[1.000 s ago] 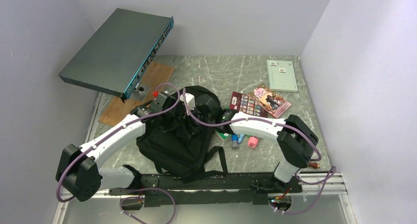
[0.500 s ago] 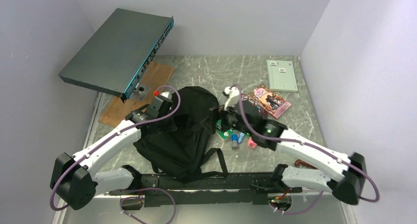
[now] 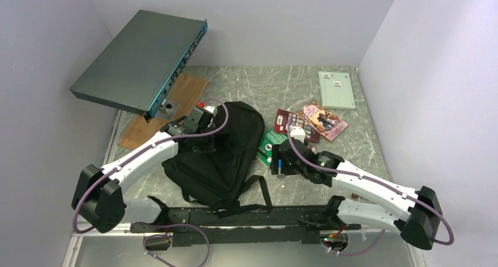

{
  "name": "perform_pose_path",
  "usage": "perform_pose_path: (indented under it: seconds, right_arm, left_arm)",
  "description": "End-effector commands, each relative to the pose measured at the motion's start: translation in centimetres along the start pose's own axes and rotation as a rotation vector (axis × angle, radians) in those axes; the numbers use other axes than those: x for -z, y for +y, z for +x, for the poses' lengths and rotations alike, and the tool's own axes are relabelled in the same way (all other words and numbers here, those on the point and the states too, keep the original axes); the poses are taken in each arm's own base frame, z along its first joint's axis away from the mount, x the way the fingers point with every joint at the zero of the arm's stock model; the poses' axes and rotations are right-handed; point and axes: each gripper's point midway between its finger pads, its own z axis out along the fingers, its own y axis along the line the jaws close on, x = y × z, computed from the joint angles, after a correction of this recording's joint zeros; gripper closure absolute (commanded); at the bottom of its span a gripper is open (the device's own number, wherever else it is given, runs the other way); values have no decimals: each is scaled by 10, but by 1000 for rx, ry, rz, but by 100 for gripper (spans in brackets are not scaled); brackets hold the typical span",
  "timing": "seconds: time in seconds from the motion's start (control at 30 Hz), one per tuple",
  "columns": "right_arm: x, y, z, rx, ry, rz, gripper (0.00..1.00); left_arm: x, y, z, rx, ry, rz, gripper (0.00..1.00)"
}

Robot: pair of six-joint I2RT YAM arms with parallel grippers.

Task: Pack the student bag
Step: Pick up the stationery from the center of the board.

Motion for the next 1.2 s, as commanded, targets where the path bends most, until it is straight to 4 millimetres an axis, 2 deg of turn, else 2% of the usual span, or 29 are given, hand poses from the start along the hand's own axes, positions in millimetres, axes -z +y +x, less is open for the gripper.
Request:
perform_pose_path:
  seconds: [0.0, 0.13, 0.3, 0.5, 0.6, 0.9, 1.03, 1.17]
  right_arm:
    - [-13, -25, 9, -20, -2, 121, 30]
    - [-21, -33, 7, -24, -32, 170, 37]
    - [-30, -28, 11, -36, -21, 156, 41]
    - [-45, -25, 18, -31, 3, 167, 49]
    - [-50, -33, 26, -55, 1, 201, 50]
    - [-65, -34, 43, -81, 39, 210, 50]
    - [-67, -30, 42, -65, 33, 197, 54]
    - [-69, -34, 44, -51, 35, 218, 65]
  left_arm:
    - [6, -20, -32, -128, -123, 96, 100]
    - [6, -33, -29, -143, -117, 169, 100]
    - [10, -42, -31, -191, -19, 180, 100]
    - [3, -27, -30, -277, -40, 125, 100]
    - [6, -27, -31, -298, -36, 129, 100]
    - [1, -30, -22, -294, 15, 153, 100]
    - [2, -35, -21, -292, 14, 183, 100]
    - [2, -35, -20, -292, 18, 179, 100]
